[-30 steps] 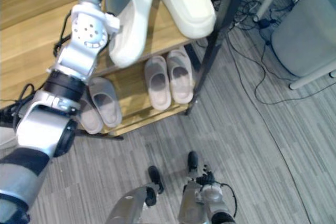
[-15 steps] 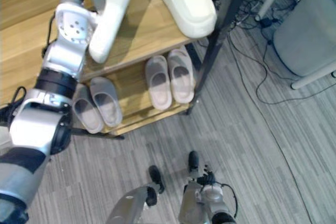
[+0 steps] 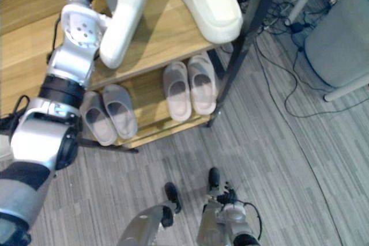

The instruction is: Organize the slippers on the shoe rack

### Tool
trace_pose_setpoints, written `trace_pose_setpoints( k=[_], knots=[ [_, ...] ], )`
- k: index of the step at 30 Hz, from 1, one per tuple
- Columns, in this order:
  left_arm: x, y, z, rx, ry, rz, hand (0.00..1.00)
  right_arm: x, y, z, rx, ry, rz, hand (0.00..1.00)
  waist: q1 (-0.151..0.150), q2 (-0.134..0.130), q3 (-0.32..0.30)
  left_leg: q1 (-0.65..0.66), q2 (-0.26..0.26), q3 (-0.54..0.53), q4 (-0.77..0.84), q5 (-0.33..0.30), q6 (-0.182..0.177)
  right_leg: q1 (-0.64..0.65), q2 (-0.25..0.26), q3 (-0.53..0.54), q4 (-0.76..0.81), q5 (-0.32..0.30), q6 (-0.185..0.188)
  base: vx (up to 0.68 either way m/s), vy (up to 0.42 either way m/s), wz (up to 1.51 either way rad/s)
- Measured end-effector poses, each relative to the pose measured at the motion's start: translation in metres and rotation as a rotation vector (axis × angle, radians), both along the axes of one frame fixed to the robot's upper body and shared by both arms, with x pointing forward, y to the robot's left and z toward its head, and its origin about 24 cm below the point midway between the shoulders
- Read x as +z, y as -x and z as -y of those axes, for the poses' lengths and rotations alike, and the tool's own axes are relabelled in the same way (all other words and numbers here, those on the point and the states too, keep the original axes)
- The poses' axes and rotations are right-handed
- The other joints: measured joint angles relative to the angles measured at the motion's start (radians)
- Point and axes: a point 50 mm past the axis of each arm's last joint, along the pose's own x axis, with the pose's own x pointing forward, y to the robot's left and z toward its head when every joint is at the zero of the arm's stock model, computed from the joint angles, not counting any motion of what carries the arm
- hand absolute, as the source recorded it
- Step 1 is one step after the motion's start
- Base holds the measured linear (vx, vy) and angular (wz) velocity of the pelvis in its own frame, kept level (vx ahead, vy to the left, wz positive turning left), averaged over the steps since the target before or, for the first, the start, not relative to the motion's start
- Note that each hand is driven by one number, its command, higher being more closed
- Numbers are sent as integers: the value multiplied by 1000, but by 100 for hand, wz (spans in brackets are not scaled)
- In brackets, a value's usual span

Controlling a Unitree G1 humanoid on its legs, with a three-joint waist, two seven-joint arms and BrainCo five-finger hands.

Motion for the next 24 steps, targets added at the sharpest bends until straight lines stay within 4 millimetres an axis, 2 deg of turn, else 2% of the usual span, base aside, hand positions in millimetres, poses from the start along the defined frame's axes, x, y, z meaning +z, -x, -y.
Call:
trace_pose_setpoints(
  k=[6,18,24],
  knots=[
    [1,0,-2,5,2,1,0,0,-1,-1,36,9,-2,0,16,0,0,5,-2,-5,1,2,3,9,-3,-4,0,0,0,5,3,1],
    [9,5,-5,11,-6,36,0,0,-1,-1,46,11,-7,0,22,7,-4,23,-7,-23,-21,22,2,27,-7,-25,0,-1,1,8,3,5],
    [-3,3,-9,20,-6,7,0,-1,0,-1,53,16,-17,0,24,22,-14,52,-12,-28,-61,43,-2,40,-7,-30,0,-1,1,0,-1,1]
  ],
)
